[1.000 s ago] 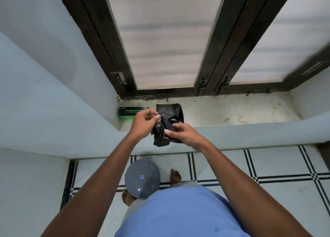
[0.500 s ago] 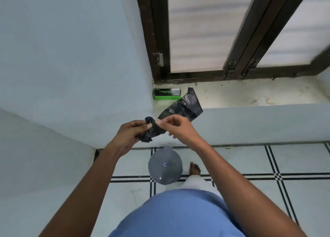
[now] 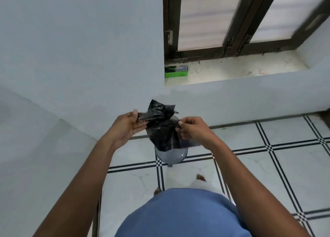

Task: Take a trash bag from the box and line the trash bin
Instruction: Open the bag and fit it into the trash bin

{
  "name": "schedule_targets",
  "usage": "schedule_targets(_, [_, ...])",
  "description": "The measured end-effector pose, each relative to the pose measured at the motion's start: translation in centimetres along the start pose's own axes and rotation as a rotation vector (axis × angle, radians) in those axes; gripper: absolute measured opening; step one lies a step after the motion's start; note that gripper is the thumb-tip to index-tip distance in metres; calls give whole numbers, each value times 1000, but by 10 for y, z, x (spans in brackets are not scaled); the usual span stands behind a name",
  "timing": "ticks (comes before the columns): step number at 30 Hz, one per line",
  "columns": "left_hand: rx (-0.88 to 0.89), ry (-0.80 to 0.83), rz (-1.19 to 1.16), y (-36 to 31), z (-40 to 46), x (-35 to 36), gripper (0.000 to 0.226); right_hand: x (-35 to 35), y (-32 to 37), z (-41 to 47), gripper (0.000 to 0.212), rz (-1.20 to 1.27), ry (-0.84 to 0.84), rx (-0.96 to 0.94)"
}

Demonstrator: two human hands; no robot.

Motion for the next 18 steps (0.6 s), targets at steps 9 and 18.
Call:
schedule_targets(9, [121,60,27,6,-25,30,16,12,19,-12,38,-119,55,-117])
schedule_targets(18, [93,238,-579,4,-38,52,28,-20,14,-30,19,-833,358,-19])
Point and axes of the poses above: each hand's wrist, its own z-axis towards the middle knuckle, its own x-axis out of the palm, y = z × x, the point moved 7 cm from there along z, towards the middle knuckle, and after that the axes turned 14 degrees about -x, right-handed, at the moved point
